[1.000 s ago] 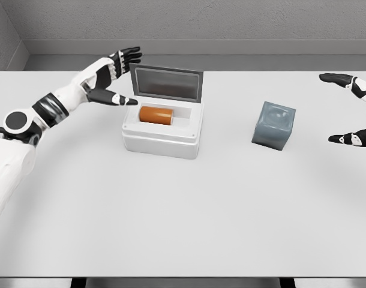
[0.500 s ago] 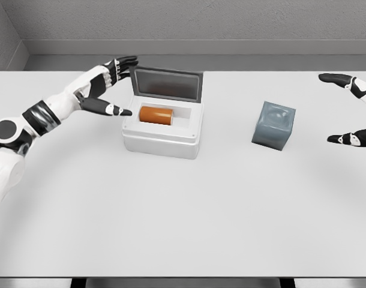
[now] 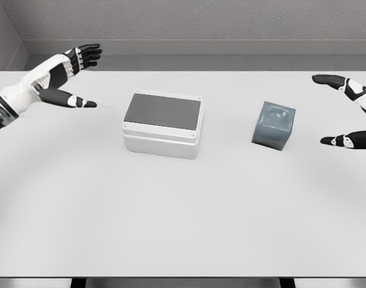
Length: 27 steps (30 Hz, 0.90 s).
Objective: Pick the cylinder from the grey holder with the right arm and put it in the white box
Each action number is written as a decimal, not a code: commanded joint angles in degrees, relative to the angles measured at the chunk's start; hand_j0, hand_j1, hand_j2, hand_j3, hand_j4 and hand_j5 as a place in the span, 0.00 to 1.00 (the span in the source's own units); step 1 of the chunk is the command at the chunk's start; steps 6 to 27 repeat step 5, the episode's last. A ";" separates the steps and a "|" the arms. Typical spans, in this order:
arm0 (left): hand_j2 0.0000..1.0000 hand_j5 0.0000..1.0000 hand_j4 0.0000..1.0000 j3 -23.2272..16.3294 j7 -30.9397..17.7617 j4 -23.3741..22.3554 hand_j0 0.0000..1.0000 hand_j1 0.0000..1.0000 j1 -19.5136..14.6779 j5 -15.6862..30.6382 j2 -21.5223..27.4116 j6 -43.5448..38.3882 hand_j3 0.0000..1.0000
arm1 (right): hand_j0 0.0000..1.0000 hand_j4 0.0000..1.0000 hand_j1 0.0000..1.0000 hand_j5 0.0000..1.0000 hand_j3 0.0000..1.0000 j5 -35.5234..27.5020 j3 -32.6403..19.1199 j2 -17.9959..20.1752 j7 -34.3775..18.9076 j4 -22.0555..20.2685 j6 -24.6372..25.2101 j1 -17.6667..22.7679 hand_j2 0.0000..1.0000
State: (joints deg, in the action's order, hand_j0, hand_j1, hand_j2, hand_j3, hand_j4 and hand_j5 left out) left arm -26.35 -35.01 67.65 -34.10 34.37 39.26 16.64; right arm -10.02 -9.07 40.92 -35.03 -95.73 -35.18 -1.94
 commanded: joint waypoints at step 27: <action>1.00 1.00 1.00 0.25 0.01 0.38 1.00 1.00 0.62 1.40 8.03 2.35 1.00 | 1.00 1.00 1.00 1.00 1.00 -0.53 -0.34 -1.45 0.03 8.72 0.18 5.98 1.00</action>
